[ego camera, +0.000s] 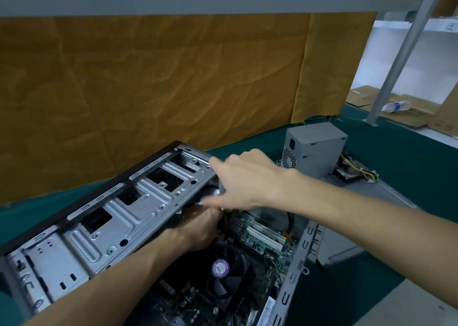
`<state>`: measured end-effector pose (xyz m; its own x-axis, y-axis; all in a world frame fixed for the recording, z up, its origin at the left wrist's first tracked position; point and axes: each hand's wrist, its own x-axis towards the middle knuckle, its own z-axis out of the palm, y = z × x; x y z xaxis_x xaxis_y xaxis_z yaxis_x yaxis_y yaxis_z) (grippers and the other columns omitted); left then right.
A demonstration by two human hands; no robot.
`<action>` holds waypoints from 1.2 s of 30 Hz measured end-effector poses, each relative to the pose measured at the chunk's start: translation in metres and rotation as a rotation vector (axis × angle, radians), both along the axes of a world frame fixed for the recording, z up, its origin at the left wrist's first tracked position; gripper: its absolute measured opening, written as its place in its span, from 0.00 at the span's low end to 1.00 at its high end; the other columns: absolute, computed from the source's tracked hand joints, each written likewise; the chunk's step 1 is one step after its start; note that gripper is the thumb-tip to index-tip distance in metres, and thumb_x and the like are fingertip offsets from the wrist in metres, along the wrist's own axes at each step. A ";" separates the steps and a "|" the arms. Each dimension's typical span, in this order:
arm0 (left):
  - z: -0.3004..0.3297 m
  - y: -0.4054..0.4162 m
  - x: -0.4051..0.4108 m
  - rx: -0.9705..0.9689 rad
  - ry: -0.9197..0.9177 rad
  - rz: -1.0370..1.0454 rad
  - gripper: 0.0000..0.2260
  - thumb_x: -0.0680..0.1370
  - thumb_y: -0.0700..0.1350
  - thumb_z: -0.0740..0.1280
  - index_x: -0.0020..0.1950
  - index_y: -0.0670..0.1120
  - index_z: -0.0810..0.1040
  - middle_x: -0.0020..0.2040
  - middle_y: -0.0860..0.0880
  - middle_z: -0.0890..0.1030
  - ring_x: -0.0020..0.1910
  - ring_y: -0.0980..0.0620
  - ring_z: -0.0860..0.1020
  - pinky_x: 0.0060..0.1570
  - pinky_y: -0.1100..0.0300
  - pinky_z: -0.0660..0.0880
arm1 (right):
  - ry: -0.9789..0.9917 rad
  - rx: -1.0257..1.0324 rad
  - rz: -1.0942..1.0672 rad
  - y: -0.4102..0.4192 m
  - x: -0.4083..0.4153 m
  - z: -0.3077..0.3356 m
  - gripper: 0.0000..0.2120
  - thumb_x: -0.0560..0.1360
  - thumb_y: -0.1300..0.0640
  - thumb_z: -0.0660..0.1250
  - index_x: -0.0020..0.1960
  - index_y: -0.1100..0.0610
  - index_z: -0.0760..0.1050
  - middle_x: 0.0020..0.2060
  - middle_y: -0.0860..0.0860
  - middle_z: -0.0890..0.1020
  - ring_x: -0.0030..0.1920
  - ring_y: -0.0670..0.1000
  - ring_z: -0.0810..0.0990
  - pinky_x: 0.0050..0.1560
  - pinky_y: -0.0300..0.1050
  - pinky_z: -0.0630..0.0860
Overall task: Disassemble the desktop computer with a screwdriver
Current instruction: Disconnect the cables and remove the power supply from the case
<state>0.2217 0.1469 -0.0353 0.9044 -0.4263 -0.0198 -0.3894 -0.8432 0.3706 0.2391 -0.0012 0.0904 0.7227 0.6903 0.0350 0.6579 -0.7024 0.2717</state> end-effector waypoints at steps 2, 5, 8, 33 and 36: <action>0.001 -0.001 0.000 0.038 0.015 0.013 0.15 0.75 0.40 0.70 0.61 0.46 0.74 0.51 0.42 0.81 0.49 0.41 0.79 0.51 0.48 0.75 | 0.027 0.085 0.017 0.001 0.003 -0.005 0.19 0.80 0.40 0.64 0.58 0.55 0.72 0.41 0.53 0.77 0.43 0.58 0.79 0.38 0.50 0.68; 0.001 -0.001 0.002 0.060 0.020 0.031 0.12 0.75 0.42 0.71 0.58 0.46 0.76 0.51 0.42 0.81 0.50 0.41 0.79 0.52 0.47 0.74 | 0.532 0.238 0.059 -0.006 0.008 0.003 0.20 0.73 0.56 0.74 0.61 0.49 0.71 0.48 0.46 0.82 0.49 0.50 0.79 0.39 0.48 0.74; -0.002 -0.001 0.002 0.043 -0.009 0.024 0.16 0.77 0.39 0.68 0.64 0.42 0.75 0.54 0.41 0.79 0.52 0.40 0.78 0.55 0.47 0.74 | 0.301 0.162 0.034 -0.005 0.001 -0.002 0.25 0.74 0.40 0.71 0.63 0.52 0.68 0.51 0.52 0.80 0.46 0.54 0.77 0.40 0.51 0.72; 0.030 -0.020 0.007 -0.457 0.169 0.251 0.03 0.76 0.43 0.75 0.45 0.45 0.87 0.42 0.47 0.87 0.39 0.53 0.83 0.40 0.63 0.78 | 1.534 2.180 -0.407 -0.087 0.030 -0.014 0.15 0.75 0.67 0.69 0.60 0.69 0.77 0.44 0.63 0.84 0.43 0.57 0.86 0.39 0.46 0.84; 0.048 -0.029 -0.001 -1.042 0.596 0.322 0.02 0.77 0.42 0.74 0.46 0.46 0.87 0.45 0.45 0.87 0.41 0.54 0.84 0.41 0.62 0.80 | 1.527 1.938 -0.351 -0.075 0.022 -0.023 0.11 0.72 0.64 0.62 0.54 0.62 0.69 0.36 0.57 0.78 0.32 0.52 0.76 0.31 0.45 0.76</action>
